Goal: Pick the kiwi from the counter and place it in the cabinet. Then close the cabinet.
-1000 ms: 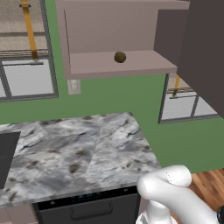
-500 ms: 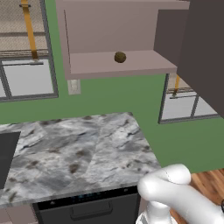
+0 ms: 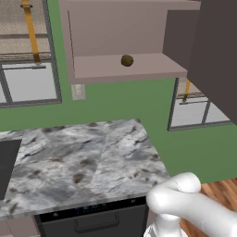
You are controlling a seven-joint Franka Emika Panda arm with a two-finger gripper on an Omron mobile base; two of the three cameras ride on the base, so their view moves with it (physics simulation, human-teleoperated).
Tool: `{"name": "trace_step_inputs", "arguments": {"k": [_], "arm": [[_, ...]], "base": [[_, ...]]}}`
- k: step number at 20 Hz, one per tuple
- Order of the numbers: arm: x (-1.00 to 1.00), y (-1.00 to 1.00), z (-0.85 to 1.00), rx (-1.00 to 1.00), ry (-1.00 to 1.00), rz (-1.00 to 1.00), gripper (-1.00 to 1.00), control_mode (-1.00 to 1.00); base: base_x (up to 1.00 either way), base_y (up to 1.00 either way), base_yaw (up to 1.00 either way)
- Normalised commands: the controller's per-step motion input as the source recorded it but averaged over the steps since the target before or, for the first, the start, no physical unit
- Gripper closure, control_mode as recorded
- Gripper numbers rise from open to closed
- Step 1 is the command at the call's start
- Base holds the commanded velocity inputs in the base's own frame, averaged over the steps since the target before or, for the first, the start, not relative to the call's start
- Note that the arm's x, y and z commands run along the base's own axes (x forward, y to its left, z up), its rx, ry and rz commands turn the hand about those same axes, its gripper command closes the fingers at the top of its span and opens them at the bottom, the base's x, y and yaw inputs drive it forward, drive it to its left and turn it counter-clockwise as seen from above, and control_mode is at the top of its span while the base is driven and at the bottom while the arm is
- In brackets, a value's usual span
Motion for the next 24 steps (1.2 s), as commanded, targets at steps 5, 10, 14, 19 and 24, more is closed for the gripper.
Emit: {"name": "trace_step_inputs", "arguments": {"k": [5,10,14,19,24], "arm": [[0.33,0.0,0.01,0.19,0.06,0.0,-1.0,-1.0],[0.25,0.0,0.11,0.21,0.04,0.03,-1.0,-1.0],[0.28,0.0,0.11,0.17,0.06,0.05,-1.0,-1.0],[0.36,0.0,0.13,0.14,0.08,0.07,-1.0,-1.0],[0.15,0.01,0.38,0.11,0.0,0.08,-1.0,-1.0]], "base": [[0.0,0.0,0.0],[0.0,0.0,0.0],[0.0,0.0,0.0],[0.0,0.0,0.0],[0.0,0.0,0.0]]}}
